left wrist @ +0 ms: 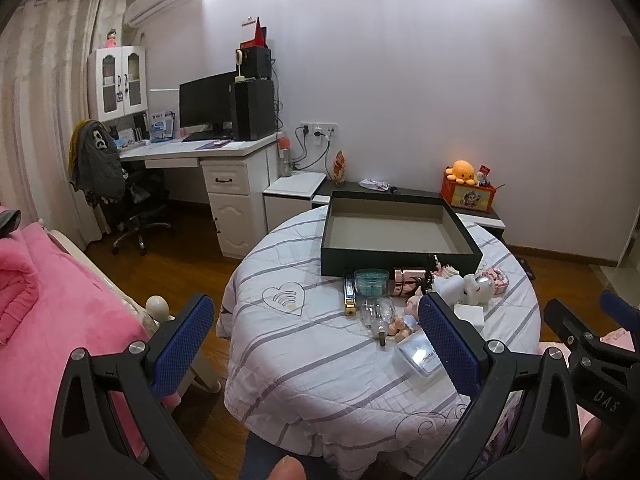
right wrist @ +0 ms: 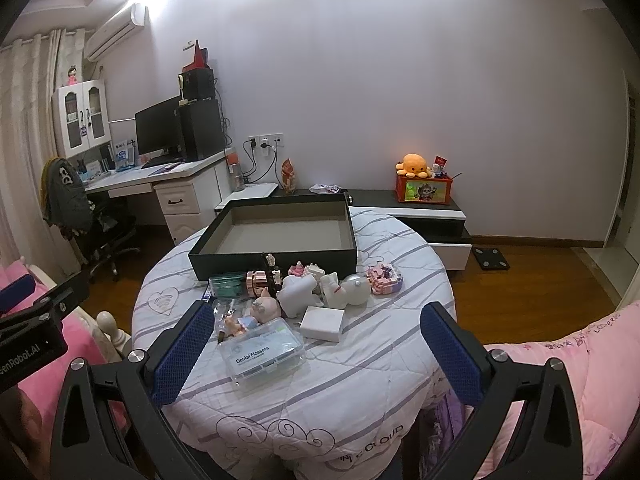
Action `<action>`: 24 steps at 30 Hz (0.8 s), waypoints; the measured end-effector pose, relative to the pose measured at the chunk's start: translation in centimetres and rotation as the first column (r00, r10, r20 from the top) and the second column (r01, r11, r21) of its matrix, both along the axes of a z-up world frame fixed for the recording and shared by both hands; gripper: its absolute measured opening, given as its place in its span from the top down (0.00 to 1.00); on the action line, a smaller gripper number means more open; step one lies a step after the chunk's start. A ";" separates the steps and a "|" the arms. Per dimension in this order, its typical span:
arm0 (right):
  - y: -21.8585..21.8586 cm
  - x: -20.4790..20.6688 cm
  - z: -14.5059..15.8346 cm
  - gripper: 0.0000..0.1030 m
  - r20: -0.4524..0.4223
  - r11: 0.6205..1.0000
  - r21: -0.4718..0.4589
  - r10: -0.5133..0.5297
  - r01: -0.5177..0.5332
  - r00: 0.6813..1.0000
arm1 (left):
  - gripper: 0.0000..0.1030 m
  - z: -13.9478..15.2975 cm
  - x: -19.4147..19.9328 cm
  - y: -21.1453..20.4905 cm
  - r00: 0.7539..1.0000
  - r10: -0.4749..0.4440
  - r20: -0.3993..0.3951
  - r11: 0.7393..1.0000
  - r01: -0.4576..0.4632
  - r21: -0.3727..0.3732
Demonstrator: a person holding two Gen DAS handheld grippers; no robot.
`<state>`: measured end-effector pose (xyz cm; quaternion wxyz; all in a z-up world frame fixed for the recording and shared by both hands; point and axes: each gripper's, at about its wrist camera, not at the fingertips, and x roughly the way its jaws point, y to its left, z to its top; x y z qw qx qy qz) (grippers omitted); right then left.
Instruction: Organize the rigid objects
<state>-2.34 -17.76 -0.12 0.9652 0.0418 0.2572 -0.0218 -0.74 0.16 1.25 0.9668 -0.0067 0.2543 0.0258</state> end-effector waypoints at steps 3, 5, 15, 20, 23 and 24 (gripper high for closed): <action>0.0 0.0 0.0 0.00 0.003 1.000 -0.002 -0.001 0.001 1.000 | 0.00 0.0 0.0 -0.1 1.000 -0.003 0.000 1.000 0.003 0.000; 0.0 -0.1 0.0 0.00 0.003 1.000 -0.003 0.002 -0.002 1.000 | 0.00 -0.1 0.0 -0.1 1.000 -0.005 -0.001 1.000 0.005 -0.001; 0.2 -0.2 0.1 0.00 0.008 1.000 -0.003 0.005 -0.005 1.000 | 0.00 -0.2 -0.1 -0.3 1.000 -0.012 0.000 1.000 0.012 0.003; 0.1 -0.1 0.4 0.00 0.007 1.000 -0.001 0.006 -0.006 1.000 | 0.00 -0.1 -0.2 -0.3 1.000 -0.011 0.005 1.000 0.011 0.011; 0.2 -0.2 0.6 0.00 0.014 1.000 -0.002 0.010 -0.010 1.000 | 0.00 0.2 -0.3 -0.3 1.000 -0.011 0.010 1.000 0.011 0.009; 0.2 -0.2 0.6 0.00 0.016 1.000 -0.003 0.011 -0.011 1.000 | 0.00 0.2 -0.4 -0.2 1.000 -0.011 0.012 1.000 0.011 0.009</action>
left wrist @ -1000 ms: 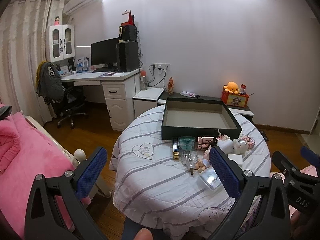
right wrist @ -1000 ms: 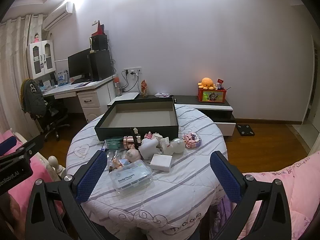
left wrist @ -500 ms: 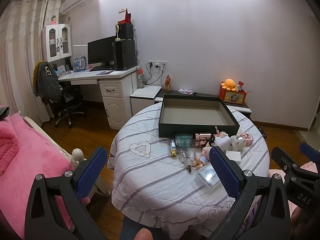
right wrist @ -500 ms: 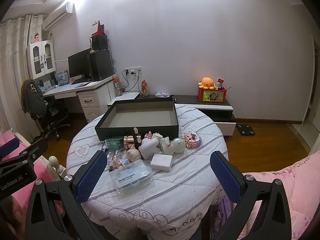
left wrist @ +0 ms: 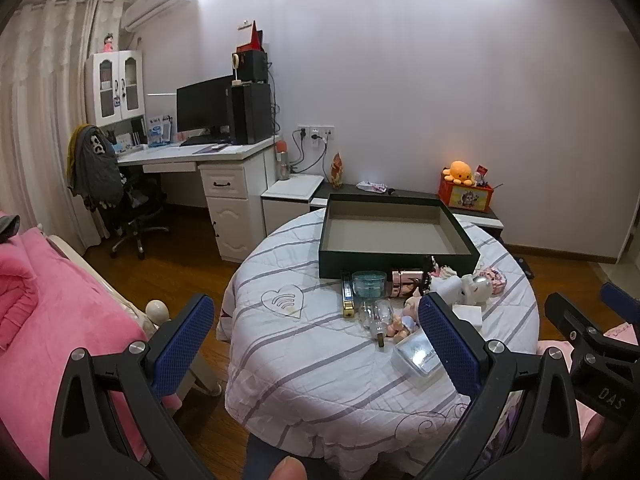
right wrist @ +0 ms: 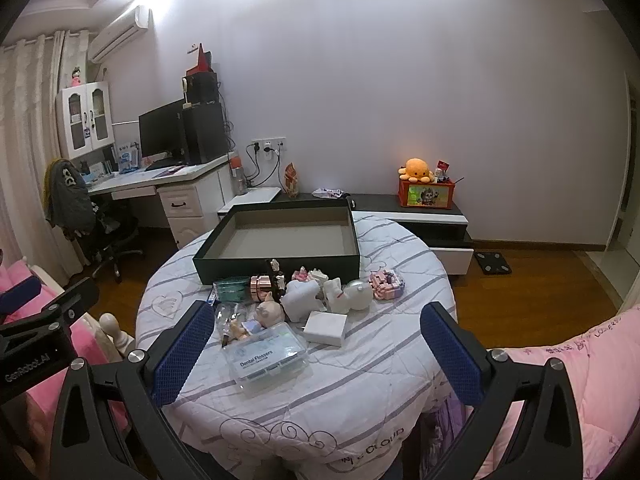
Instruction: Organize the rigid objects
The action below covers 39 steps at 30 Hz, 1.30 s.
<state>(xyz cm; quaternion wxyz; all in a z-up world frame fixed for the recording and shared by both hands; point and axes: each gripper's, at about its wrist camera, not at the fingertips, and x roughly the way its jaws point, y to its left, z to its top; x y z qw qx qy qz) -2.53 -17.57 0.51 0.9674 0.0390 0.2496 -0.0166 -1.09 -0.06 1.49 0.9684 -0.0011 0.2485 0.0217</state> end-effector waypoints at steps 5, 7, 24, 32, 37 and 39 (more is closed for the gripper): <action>0.0 -0.2 0.2 0.00 0.010 1.000 0.003 0.000 0.000 1.000 | 0.00 0.1 -0.1 0.0 1.000 -0.002 0.004 1.000 0.002 0.003; -0.1 -0.2 0.2 0.00 0.011 1.000 0.004 -0.001 0.001 1.000 | 0.00 0.1 -0.2 0.0 1.000 -0.002 0.004 1.000 0.002 -0.001; -0.4 -0.3 -0.1 0.00 0.006 1.000 0.015 -0.011 0.011 1.000 | 0.00 0.1 -0.4 -0.5 1.000 -0.013 -0.001 1.000 0.014 0.006; -0.5 -0.2 -0.4 0.00 -0.001 1.000 0.012 -0.011 0.011 1.000 | 0.00 -0.5 -0.1 -0.6 1.000 -0.017 -0.012 1.000 0.017 0.003; -0.5 0.8 -1.2 0.00 -0.028 1.000 0.011 -0.003 0.003 1.000 | 0.00 -1.6 1.2 -0.5 0.999 -0.018 -0.043 1.000 0.018 0.001; -0.7 1.6 -1.7 0.00 -0.045 1.000 0.018 0.001 0.000 0.999 | 0.00 -2.2 1.9 -0.4 0.998 -0.018 -0.059 1.000 0.018 0.001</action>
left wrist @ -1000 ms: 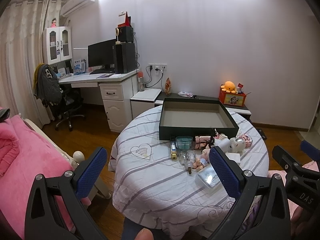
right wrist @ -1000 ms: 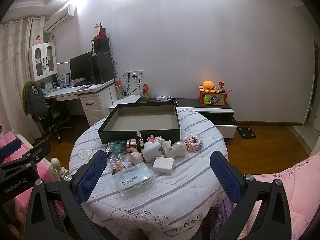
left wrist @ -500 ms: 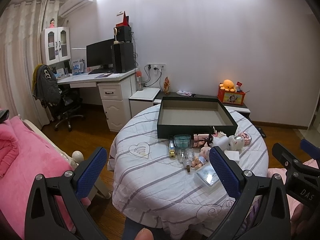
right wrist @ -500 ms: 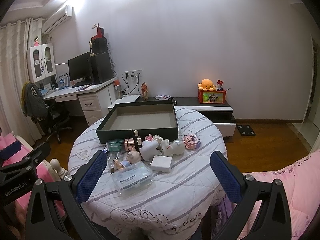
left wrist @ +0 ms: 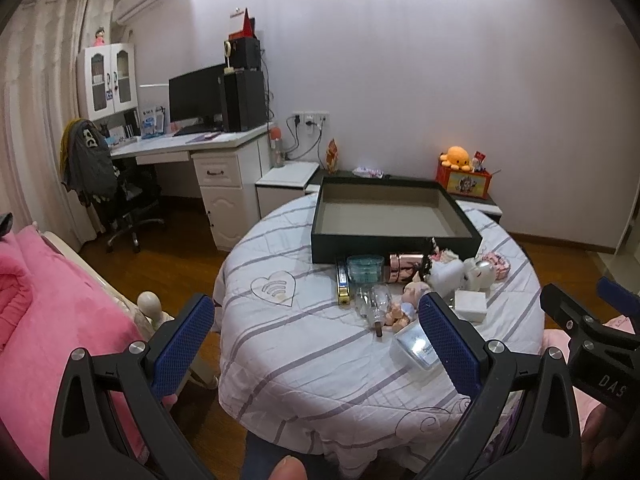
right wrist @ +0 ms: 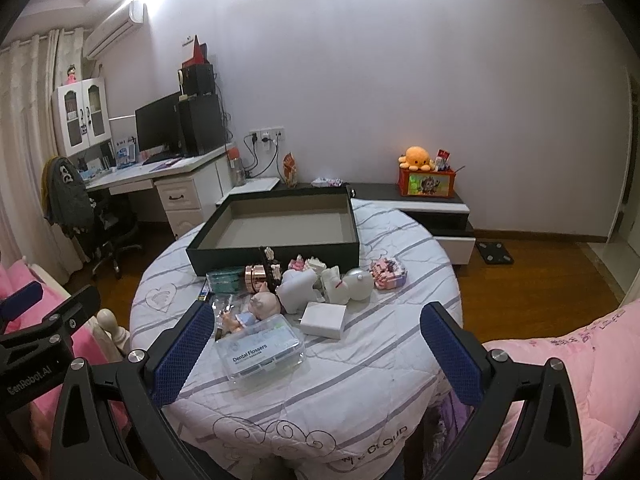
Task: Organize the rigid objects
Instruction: 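Grasp the teal-lidded jar and blue box with left gripper while right grasps white astronaut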
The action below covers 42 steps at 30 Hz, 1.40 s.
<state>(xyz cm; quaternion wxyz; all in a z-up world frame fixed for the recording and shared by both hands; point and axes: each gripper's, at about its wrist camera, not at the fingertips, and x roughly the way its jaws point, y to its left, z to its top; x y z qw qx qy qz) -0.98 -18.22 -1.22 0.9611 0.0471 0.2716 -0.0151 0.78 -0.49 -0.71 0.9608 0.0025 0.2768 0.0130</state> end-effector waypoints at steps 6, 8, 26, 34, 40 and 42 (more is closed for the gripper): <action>-0.5 3.4 -2.2 0.00 -0.074 1.000 -0.004 -0.003 0.002 0.997 | 0.00 -3.1 3.8 -0.3 0.996 -0.010 -0.092 1.000 0.009 -0.004; -1.0 4.8 -3.0 0.00 -0.104 1.000 -0.003 -0.010 0.010 0.995 | 0.00 -4.2 5.6 -0.3 0.991 -0.014 -0.134 1.000 0.013 -0.011; -6.1 15.9 -8.6 0.00 -0.296 0.998 0.029 -0.042 0.053 0.954 | 0.00 -10.3 17.7 -1.9 0.942 -0.025 -0.334 0.999 0.010 -0.045; -8.2 17.9 -9.3 0.03 -0.324 0.996 0.068 -0.033 0.058 0.946 | 0.00 -11.1 20.3 -3.3 0.935 -0.049 -0.351 0.999 0.040 -0.035; -8.4 18.7 -10.1 0.07 -0.332 0.988 0.149 0.016 0.036 0.943 | 0.01 -11.8 21.6 -3.3 0.927 -0.063 -0.369 0.997 0.044 -0.059; -8.3 18.8 -10.3 0.09 -0.338 0.981 0.192 0.046 0.021 0.940 | 0.01 -12.0 21.8 -3.2 0.926 -0.066 -0.372 0.997 0.045 -0.065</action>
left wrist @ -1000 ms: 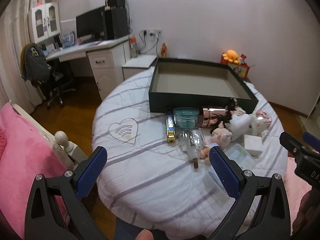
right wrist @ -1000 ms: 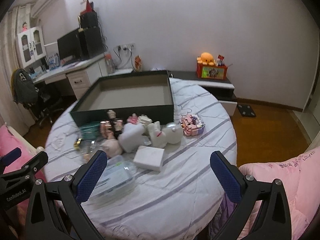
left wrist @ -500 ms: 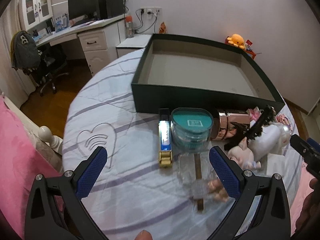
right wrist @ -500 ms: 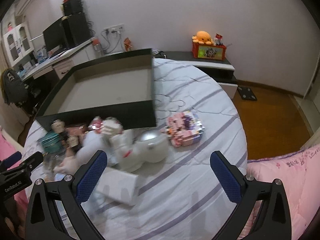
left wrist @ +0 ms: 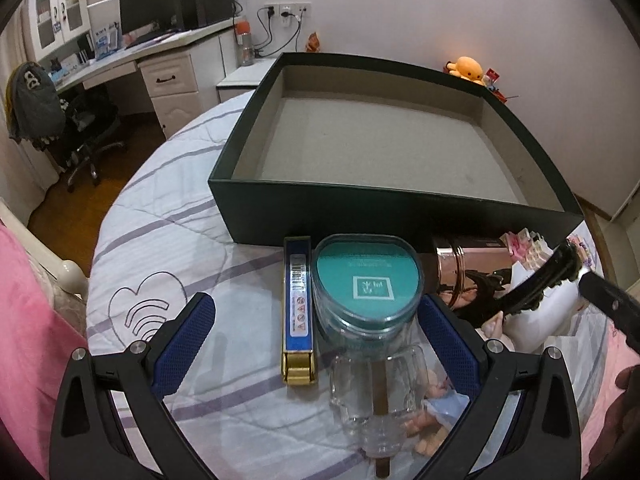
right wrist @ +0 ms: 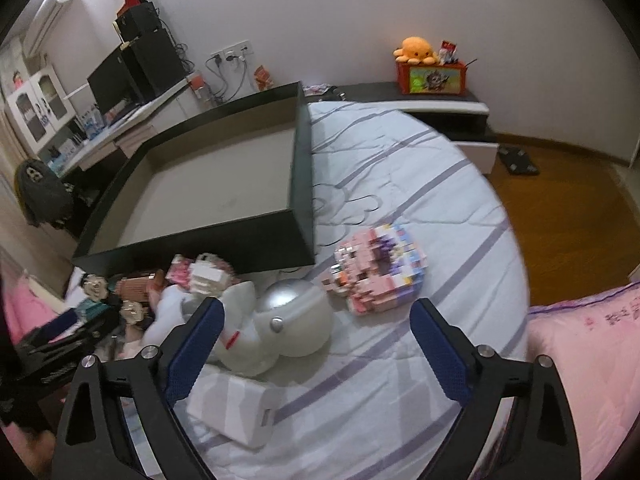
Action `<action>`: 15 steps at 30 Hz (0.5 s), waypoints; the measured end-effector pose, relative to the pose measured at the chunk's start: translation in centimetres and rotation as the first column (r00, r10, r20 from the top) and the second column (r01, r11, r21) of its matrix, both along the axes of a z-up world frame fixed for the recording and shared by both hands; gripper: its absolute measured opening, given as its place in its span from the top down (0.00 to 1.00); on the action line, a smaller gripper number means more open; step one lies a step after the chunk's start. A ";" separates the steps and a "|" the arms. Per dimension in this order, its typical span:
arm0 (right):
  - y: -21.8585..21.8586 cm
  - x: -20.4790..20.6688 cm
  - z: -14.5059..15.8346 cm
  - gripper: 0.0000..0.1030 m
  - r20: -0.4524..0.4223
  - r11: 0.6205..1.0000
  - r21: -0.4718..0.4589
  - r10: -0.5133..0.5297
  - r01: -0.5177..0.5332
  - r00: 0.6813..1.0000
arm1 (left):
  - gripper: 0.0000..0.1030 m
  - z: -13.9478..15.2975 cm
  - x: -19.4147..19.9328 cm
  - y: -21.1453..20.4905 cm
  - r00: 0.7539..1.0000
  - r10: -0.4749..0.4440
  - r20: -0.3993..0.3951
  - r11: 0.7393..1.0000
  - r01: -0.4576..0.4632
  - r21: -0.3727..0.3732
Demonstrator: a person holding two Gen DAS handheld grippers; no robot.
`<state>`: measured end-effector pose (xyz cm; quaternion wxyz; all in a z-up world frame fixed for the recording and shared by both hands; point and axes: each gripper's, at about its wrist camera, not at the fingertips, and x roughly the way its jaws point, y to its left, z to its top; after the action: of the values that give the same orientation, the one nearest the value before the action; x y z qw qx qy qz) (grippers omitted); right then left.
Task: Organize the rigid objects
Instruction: 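Grasp the teal-lidded jar and blue box with left gripper while right grasps white astronaut, then carry jar and blue box into the green tray with left gripper while right carries astronaut there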
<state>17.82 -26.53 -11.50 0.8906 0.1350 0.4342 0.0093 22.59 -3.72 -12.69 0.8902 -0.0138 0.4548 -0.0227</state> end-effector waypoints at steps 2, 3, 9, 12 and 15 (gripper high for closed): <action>0.6 0.3 -0.4 0.10 -0.013 0.999 0.024 0.023 -0.022 1.000 | 0.03 -0.2 0.2 0.0 1.000 -0.006 -0.001 1.000 0.006 -0.012; 0.8 0.4 -0.6 0.11 -0.019 0.999 0.035 0.032 -0.031 0.999 | 0.06 -0.2 0.3 -0.1 1.000 -0.009 -0.001 1.000 0.009 -0.014; 1.9 1.2 -1.9 0.25 -0.036 0.997 0.072 0.041 -0.038 0.999 | 0.20 -0.8 1.1 0.6 0.999 -0.026 -0.022 0.995 0.024 -0.098; 2.3 1.4 -2.3 0.27 -0.046 0.997 0.065 0.046 -0.043 0.998 | 0.30 -0.9 1.2 0.8 0.999 -0.048 -0.016 0.989 0.046 -0.139; 2.3 1.4 -2.7 0.28 -0.042 0.996 0.080 0.042 -0.039 0.998 | 0.30 -1.0 1.3 0.9 0.998 -0.060 -0.009 0.988 0.058 -0.142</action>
<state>19.19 -24.22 -14.18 0.8745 0.1615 0.4554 0.0417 23.86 -2.78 -13.72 0.8828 -0.0636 0.4582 -0.0810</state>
